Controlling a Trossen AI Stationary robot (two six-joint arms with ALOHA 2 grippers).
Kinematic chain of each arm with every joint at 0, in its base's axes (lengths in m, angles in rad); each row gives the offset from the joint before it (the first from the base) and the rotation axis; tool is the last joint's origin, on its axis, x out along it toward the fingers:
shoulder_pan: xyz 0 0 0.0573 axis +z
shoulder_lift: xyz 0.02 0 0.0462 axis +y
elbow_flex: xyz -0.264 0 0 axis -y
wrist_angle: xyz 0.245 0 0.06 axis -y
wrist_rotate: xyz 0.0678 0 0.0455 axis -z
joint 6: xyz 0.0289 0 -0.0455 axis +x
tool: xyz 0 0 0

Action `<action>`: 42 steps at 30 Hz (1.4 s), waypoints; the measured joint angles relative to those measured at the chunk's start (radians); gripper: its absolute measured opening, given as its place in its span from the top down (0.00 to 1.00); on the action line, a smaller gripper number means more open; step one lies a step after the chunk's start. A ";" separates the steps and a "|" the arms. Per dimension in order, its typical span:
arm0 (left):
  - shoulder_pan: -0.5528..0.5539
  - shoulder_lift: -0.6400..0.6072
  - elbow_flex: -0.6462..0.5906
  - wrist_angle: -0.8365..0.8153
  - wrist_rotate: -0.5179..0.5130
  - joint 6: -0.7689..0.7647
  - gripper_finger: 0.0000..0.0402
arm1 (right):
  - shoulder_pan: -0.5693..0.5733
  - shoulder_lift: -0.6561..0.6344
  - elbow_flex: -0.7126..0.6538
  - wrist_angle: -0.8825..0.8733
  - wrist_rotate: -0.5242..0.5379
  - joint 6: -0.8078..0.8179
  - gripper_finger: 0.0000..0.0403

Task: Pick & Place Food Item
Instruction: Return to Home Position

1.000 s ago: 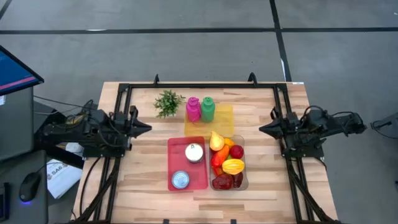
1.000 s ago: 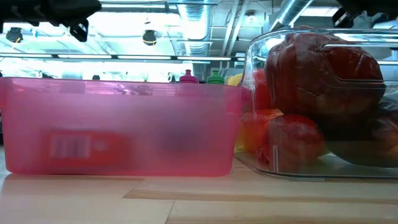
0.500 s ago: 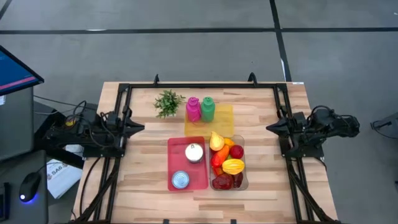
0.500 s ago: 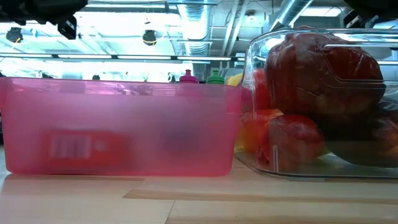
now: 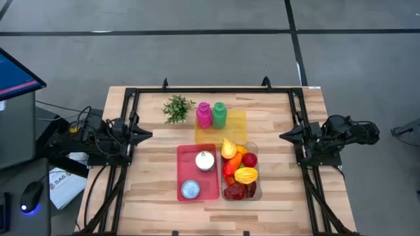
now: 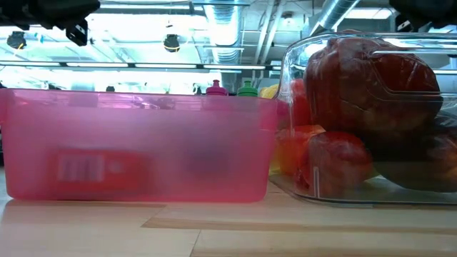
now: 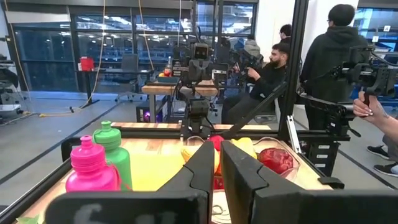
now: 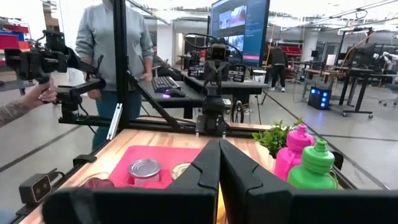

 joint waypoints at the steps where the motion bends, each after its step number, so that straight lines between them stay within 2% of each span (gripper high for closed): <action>1: 0.000 -0.003 0.000 0.000 0.000 0.000 0.96 | -0.001 0.000 0.007 -0.009 0.000 0.011 1.00; 7: 0.000 -0.004 0.002 0.000 0.000 0.011 0.96 | 0.000 0.000 0.022 0.025 -0.002 0.028 1.00; 15: 0.000 -0.004 0.002 0.000 0.000 0.018 0.96 | 0.000 -0.001 -0.141 0.195 -0.003 0.036 1.00; 28: 0.000 -0.004 0.002 -0.001 0.001 -0.003 0.96 | 0.000 -0.002 -0.357 0.323 -0.006 0.048 1.00; 35: 0.000 -0.004 0.000 -0.045 0.011 -0.038 0.96 | 0.000 0.008 -0.362 0.344 -0.004 -0.009 1.00; 37: 0.000 -0.004 -0.012 -0.027 0.023 -0.020 0.96 | 0.000 0.009 -0.362 0.340 -0.004 0.035 1.00; 42: 0.000 -0.004 -0.120 0.168 0.023 0.069 0.96 | 0.000 0.008 -0.363 0.344 -0.003 0.192 1.00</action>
